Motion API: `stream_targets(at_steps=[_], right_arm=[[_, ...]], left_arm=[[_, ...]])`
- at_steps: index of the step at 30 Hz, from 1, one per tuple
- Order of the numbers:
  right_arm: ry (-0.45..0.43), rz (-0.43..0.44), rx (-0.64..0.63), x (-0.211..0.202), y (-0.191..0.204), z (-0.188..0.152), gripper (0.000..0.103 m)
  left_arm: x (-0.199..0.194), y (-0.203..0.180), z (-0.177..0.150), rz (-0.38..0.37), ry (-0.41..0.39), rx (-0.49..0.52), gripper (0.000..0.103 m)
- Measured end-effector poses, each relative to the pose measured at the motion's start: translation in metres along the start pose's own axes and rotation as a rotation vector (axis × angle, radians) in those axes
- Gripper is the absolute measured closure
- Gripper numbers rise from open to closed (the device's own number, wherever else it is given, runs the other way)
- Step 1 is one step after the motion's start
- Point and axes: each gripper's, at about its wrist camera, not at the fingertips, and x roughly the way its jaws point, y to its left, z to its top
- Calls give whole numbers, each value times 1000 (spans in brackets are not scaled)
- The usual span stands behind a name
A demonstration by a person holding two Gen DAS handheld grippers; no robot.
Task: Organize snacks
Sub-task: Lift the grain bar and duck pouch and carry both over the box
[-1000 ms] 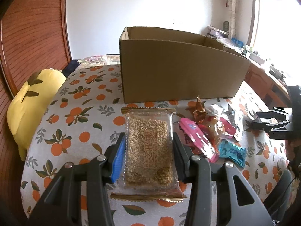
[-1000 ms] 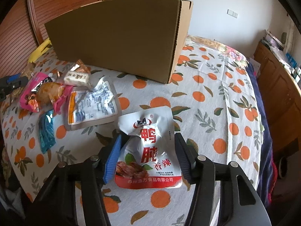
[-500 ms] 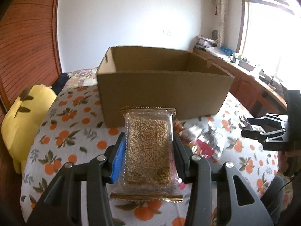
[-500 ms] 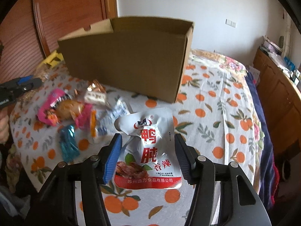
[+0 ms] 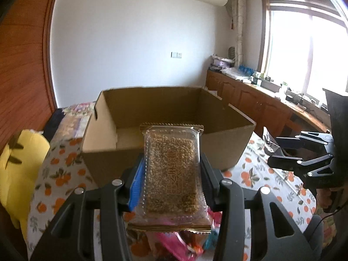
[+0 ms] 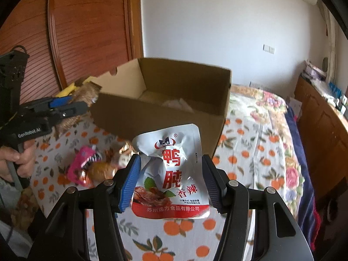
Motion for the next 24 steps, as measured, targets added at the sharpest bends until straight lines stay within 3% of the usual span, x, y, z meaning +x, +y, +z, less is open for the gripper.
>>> stream_targets(at_steps=[11,24], right_arm=[[-58,-9,-51,10,8,48,45],[-90,-18,-94,44,7,90,45]], left_arm=[[21,10,43,-23,-54,15,58],[57,37,62,2,-79,-46,57]])
